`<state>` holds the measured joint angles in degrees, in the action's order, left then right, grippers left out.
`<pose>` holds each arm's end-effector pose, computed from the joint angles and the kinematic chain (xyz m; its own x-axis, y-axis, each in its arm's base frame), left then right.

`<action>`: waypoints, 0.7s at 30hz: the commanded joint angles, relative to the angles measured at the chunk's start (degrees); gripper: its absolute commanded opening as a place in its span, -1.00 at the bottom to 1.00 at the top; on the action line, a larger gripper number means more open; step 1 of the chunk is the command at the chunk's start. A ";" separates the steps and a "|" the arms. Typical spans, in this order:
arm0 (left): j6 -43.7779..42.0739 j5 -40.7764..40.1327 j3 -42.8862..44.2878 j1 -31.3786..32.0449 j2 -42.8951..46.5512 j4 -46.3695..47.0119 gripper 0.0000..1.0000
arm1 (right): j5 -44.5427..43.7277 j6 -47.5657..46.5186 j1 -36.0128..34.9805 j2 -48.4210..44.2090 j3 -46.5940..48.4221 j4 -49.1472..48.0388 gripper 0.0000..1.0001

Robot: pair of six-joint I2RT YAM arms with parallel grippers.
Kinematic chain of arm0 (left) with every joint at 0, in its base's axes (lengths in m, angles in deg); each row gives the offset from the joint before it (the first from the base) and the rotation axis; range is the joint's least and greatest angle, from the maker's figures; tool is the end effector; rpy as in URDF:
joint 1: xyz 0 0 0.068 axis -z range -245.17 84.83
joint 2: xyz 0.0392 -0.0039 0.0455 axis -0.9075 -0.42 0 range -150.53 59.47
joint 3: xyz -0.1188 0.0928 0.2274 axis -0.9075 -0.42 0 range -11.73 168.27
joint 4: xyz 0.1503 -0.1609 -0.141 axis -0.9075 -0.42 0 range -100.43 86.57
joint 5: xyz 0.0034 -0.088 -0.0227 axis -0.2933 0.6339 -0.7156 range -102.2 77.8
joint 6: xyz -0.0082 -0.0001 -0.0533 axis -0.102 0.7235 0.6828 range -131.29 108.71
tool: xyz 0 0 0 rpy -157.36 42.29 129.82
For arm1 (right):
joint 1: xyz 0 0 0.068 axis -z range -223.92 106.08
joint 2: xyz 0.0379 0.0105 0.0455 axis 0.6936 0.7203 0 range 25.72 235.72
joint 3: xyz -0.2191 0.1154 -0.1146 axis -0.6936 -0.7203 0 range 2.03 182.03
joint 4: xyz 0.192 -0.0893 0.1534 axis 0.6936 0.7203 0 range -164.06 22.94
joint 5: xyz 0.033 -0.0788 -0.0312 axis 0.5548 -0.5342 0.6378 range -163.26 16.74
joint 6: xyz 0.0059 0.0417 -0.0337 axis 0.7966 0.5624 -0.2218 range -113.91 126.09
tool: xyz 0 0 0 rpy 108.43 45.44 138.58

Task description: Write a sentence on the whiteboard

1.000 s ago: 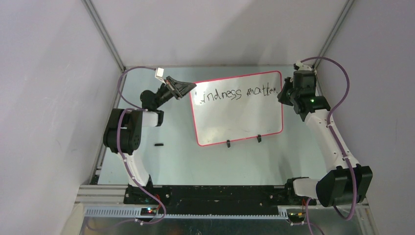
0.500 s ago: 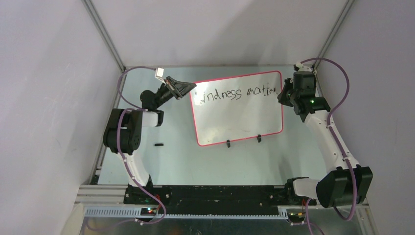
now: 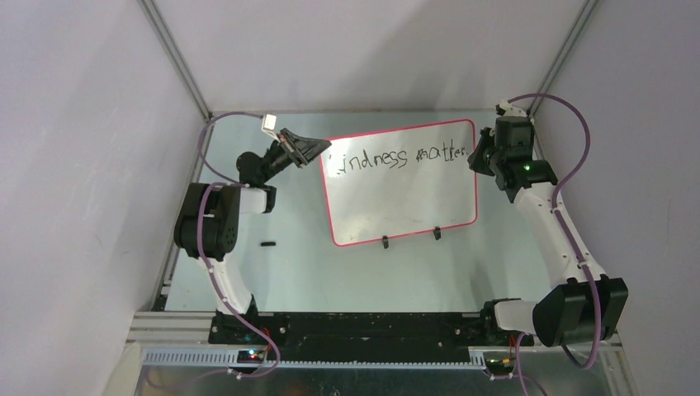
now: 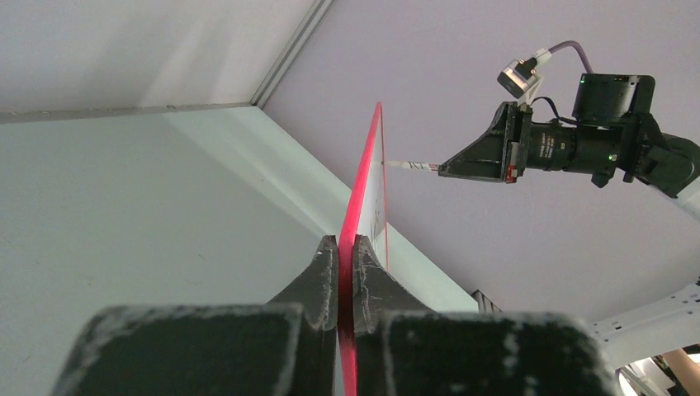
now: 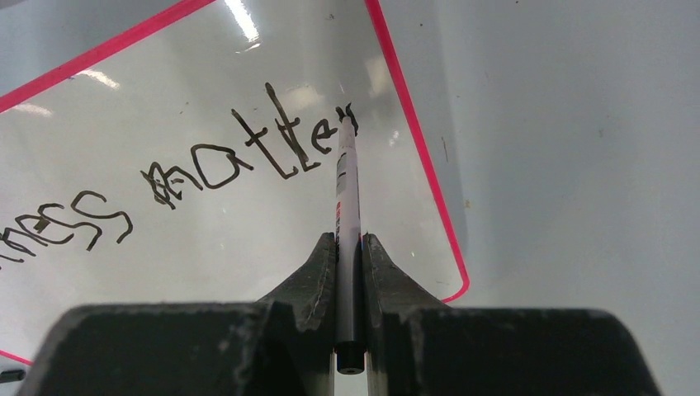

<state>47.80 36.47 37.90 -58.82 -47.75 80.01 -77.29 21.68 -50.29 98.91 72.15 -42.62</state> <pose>0.3627 -0.0672 0.2336 -0.4162 -0.5238 -0.7433 0.7543 0.2576 -0.6039 0.2804 0.0288 0.3510 -0.5566 0.2075 -0.8044 0.1000 0.9780 0.1830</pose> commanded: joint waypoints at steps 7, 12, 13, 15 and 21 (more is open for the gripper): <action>-2.49 0.83 0.56 -1.15 1.22 2.89 -1.00 | -0.35 0.28 1.14 0.47 2.83 -2.24 -1.00; -2.49 0.85 0.57 -1.12 1.23 2.91 -1.00 | -0.16 0.43 1.60 0.22 2.82 -2.52 -1.00; -2.49 0.83 0.57 -1.10 1.22 2.90 -1.00 | 0.06 0.41 1.66 0.21 2.82 -2.50 -1.00; -2.49 0.82 0.64 -1.16 1.21 2.87 -1.00 | 0.35 0.40 1.68 0.09 2.81 -2.52 -1.00; -2.49 0.82 0.65 -1.11 1.21 2.87 -1.00 | 1.64 0.40 1.67 -2.71 2.82 -2.00 -1.00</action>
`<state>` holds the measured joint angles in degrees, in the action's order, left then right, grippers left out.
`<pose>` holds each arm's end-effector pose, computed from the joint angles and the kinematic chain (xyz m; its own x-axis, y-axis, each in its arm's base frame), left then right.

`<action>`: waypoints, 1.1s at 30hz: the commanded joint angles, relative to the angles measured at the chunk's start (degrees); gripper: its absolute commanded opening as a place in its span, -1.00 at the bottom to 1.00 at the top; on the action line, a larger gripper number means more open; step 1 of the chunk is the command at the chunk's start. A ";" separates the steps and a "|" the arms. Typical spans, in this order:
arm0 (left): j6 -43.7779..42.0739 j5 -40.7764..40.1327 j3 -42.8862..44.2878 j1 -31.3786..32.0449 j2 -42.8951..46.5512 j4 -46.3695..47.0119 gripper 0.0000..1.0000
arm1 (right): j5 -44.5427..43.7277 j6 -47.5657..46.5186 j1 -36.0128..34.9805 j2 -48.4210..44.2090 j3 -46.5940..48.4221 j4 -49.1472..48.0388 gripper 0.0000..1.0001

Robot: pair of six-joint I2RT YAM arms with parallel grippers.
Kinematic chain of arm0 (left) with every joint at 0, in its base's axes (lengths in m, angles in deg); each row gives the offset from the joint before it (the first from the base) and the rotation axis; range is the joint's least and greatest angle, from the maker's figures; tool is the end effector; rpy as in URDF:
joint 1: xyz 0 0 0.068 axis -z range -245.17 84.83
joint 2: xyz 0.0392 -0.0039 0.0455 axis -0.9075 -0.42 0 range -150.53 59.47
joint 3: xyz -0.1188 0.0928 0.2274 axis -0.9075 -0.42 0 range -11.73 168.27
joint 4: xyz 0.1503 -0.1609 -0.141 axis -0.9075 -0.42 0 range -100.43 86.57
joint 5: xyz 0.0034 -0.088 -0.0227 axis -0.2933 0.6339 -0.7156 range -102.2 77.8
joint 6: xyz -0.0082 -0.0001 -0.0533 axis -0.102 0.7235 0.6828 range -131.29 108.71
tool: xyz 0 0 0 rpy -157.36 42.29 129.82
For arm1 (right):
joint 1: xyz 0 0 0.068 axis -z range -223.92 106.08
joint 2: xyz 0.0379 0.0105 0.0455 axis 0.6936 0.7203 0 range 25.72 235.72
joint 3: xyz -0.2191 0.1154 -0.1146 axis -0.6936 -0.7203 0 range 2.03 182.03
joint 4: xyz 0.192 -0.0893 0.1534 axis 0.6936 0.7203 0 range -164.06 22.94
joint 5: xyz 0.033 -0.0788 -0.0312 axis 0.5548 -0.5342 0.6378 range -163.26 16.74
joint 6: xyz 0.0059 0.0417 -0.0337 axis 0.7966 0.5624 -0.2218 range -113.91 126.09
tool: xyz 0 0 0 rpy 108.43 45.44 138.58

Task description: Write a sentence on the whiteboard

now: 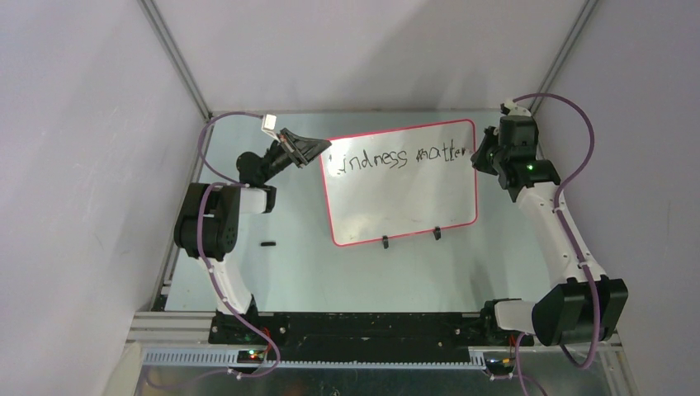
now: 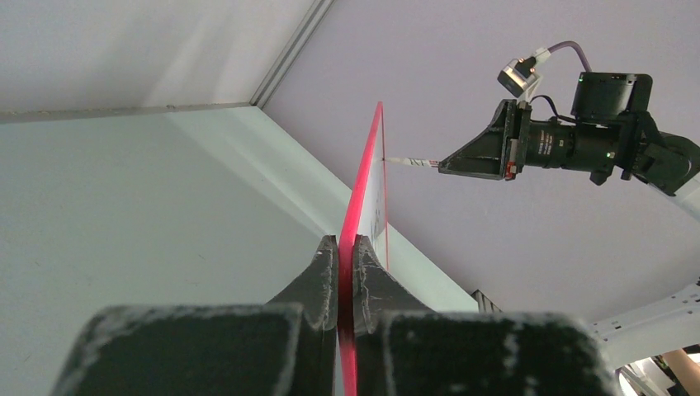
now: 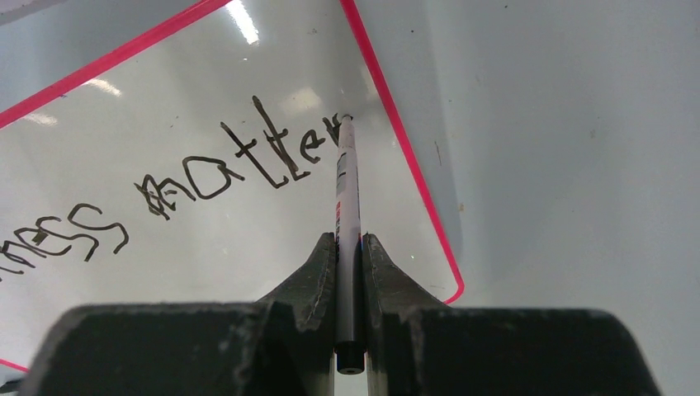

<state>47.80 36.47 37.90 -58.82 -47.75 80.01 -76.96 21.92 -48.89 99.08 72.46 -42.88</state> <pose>0.3627 -0.0672 0.2336 -0.4162 -0.5238 -0.7433 0.7543 0.2576 -0.6039 0.2820 0.0223 0.3524 -0.5466 0.2256 -0.8064 0.1203 0.9742 0.1910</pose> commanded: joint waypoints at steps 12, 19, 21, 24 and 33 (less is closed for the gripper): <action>-2.49 0.85 0.60 -1.14 1.27 2.90 -0.99 | -0.44 0.39 1.30 -4.88 1.40 -0.40 -1.00; -2.49 0.86 0.68 -1.10 1.18 2.87 -0.99 | 0.39 0.61 2.45 -2.93 1.48 -0.90 -1.00; -2.42 0.83 0.70 -1.16 1.16 2.87 -0.99 | 0.97 0.66 2.63 -2.41 1.51 -1.41 -1.00; -2.47 0.87 0.68 -1.15 1.23 2.87 -0.99 | 1.76 0.83 2.77 -1.72 1.46 -1.87 -1.00; -2.49 0.90 0.65 -1.16 1.22 2.87 -0.99 | 2.21 0.74 2.77 -1.16 1.50 -2.28 -1.00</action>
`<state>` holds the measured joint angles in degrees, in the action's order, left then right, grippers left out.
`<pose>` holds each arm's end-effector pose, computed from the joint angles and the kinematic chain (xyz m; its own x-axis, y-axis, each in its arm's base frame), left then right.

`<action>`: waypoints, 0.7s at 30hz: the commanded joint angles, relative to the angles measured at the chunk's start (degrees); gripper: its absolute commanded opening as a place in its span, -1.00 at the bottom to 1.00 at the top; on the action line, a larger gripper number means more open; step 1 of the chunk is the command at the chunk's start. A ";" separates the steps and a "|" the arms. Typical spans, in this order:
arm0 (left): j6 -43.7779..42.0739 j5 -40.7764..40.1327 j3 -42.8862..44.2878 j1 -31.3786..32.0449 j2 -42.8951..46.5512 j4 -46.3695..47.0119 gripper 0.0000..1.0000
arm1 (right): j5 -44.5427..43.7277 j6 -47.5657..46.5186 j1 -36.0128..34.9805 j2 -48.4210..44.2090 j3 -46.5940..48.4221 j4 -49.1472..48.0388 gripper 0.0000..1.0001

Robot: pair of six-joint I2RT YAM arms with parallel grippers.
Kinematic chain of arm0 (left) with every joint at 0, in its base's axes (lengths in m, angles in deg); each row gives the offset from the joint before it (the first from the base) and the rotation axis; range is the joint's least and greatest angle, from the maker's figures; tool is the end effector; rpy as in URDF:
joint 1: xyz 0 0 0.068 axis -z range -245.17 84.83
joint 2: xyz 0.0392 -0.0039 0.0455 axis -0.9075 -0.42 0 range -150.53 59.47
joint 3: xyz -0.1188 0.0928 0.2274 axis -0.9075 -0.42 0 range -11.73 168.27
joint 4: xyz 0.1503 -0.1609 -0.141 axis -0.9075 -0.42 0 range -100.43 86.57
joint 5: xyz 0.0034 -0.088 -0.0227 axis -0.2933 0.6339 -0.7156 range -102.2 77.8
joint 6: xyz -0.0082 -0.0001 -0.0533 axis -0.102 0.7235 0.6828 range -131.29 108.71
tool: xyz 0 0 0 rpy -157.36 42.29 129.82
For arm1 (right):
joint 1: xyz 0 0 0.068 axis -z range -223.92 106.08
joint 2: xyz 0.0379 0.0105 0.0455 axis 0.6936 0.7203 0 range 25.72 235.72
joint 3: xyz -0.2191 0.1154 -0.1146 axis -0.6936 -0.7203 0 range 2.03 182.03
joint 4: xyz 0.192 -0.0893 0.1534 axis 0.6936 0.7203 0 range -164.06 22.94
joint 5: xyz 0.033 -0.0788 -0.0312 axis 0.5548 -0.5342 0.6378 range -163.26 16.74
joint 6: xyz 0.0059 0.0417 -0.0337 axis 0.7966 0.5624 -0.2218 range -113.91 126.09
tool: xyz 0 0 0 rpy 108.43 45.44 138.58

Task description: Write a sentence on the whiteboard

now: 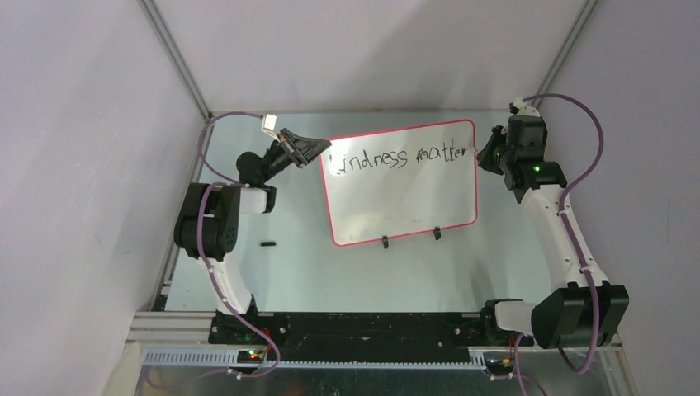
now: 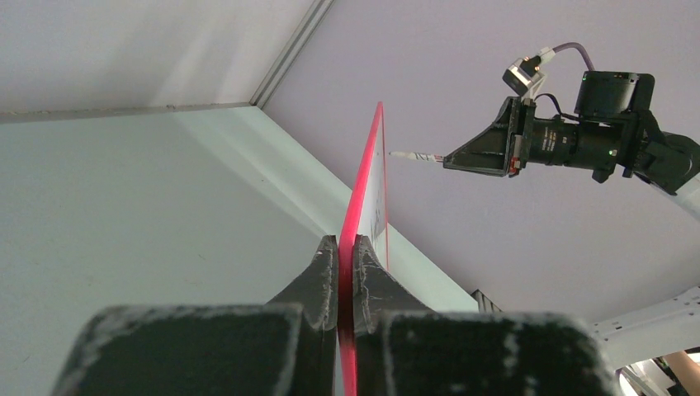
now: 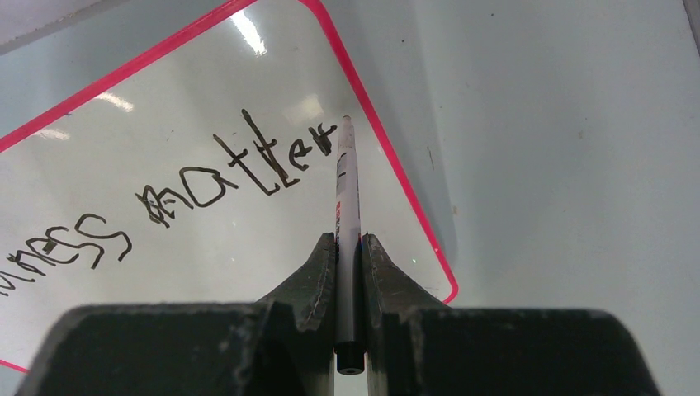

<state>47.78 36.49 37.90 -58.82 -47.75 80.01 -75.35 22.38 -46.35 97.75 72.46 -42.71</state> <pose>0.3627 -0.0672 0.2336 -0.4160 -0.5235 -0.7436 0.7545 0.2576 -0.6036 0.2770 0.0105 0.3582 -0.5249 0.2582 -0.8110 0.1410 0.9661 0.2163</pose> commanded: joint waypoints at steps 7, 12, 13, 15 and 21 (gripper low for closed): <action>-2.40 0.90 0.65 -1.11 1.23 2.87 -0.99 | 0.46 0.46 0.33 0.71 1.48 -2.81 -1.00; -2.47 0.90 0.65 -1.15 1.23 2.87 -0.99 | 0.39 0.61 0.31 1.30 1.46 -3.18 -1.00; -2.47 0.89 0.65 -1.16 1.23 2.87 -0.99 | 0.36 0.72 0.32 1.33 1.50 -3.25 -1.00; -2.47 0.91 0.65 -1.16 1.22 2.87 -0.99 | 0.22 0.75 0.33 1.40 1.49 -3.31 -1.00; -2.47 0.89 0.64 -1.17 1.22 2.87 -0.99 | 0.83 0.84 0.33 1.78 1.46 -3.53 -1.00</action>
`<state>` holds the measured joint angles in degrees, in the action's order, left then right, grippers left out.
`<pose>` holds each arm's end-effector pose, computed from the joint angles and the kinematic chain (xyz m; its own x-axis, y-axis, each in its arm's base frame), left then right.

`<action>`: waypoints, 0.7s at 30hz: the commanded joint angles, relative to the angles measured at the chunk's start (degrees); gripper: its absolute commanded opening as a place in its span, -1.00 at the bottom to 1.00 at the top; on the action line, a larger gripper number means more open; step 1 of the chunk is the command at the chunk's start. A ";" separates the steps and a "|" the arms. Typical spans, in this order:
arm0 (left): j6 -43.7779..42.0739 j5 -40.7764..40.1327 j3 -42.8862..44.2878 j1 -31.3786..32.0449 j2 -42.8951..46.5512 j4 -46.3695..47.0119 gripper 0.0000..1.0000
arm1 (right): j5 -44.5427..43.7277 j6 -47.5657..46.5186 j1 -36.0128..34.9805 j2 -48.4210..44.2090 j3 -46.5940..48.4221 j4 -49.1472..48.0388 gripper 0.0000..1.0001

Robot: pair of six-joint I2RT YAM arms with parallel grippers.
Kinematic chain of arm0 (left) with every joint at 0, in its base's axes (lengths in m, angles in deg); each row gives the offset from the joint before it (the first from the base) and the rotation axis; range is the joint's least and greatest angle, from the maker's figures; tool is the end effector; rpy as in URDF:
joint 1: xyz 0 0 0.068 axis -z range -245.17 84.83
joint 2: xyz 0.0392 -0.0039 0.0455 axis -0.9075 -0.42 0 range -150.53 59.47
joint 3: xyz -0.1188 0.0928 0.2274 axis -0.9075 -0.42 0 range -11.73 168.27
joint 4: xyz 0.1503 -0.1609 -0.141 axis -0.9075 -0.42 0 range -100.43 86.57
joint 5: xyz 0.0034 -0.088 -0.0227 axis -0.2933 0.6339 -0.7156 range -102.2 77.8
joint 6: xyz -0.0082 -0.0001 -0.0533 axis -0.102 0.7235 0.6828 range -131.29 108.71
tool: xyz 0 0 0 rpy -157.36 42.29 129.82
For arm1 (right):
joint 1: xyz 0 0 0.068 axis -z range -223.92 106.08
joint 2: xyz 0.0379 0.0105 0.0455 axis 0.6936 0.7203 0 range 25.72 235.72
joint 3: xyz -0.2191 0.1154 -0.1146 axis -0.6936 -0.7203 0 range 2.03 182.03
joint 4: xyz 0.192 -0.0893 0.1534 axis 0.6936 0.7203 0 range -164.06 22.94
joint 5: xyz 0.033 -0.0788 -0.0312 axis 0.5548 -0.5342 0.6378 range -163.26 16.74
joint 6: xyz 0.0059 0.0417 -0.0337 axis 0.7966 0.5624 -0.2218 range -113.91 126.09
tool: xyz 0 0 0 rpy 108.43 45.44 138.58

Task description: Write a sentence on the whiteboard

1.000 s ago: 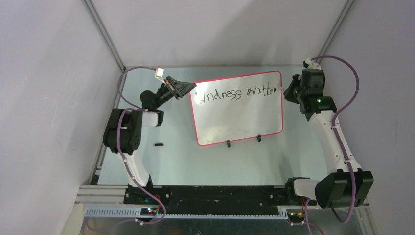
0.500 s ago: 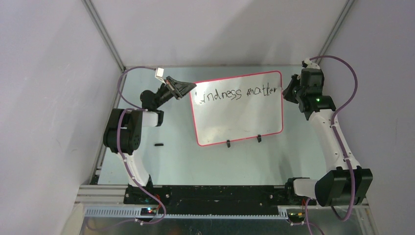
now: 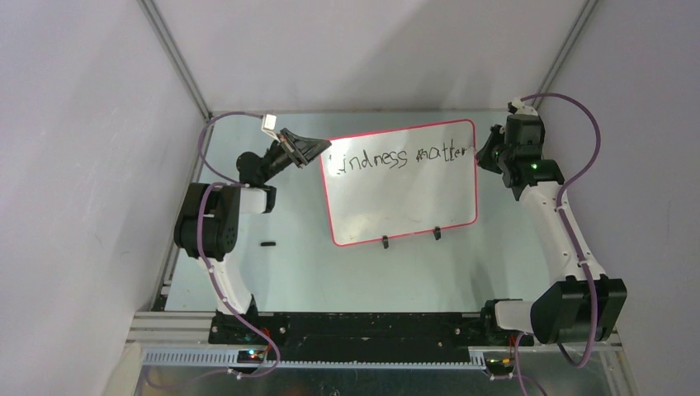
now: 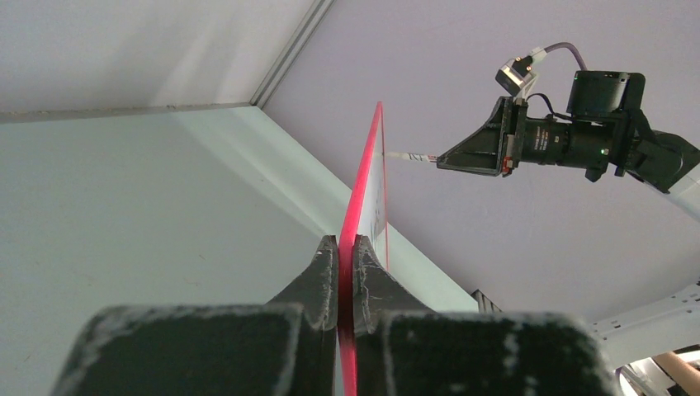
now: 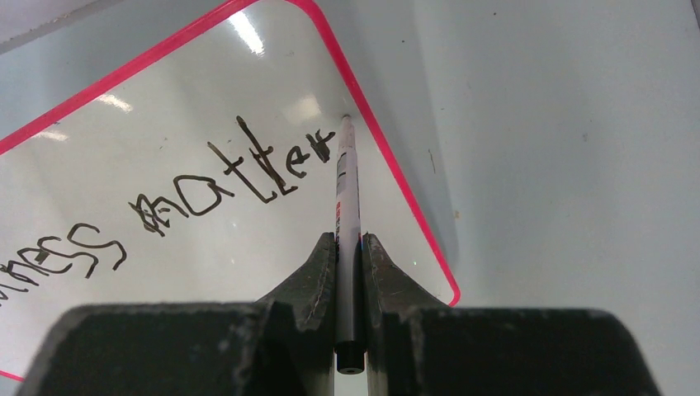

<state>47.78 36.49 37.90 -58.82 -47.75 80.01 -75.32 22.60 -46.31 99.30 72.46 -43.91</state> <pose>0.3627 -0.0672 0.2336 -0.4160 -0.5235 -0.7436 0.7545 0.2576 -0.6036 0.2848 0.0106 0.3530 -0.5293 0.2620 -0.8070 0.1446 0.9651 0.2185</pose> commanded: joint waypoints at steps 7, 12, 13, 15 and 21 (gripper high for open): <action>-2.47 0.96 0.65 -1.12 1.25 2.89 -0.99 | 1.38 0.18 0.03 0.50 1.51 -1.77 -1.00; -2.47 0.89 0.55 -1.16 1.31 2.87 -0.99 | 1.38 -0.02 -0.23 0.69 1.48 -0.97 -1.00; -2.47 0.89 0.56 -1.16 1.31 2.87 -0.99 | 1.37 -0.11 -0.28 0.69 1.47 -0.84 -1.00; -2.47 0.93 0.56 -1.19 1.31 2.87 -0.99 | 1.41 -0.12 -0.28 0.63 1.46 -0.26 -1.00; -2.47 0.90 0.56 -1.17 1.31 2.87 -0.99 | 1.40 -0.57 -0.51 0.45 1.41 1.12 -1.00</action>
<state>47.80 36.47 37.90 -58.82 -47.75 80.01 -74.69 22.56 -46.44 99.54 72.44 -43.80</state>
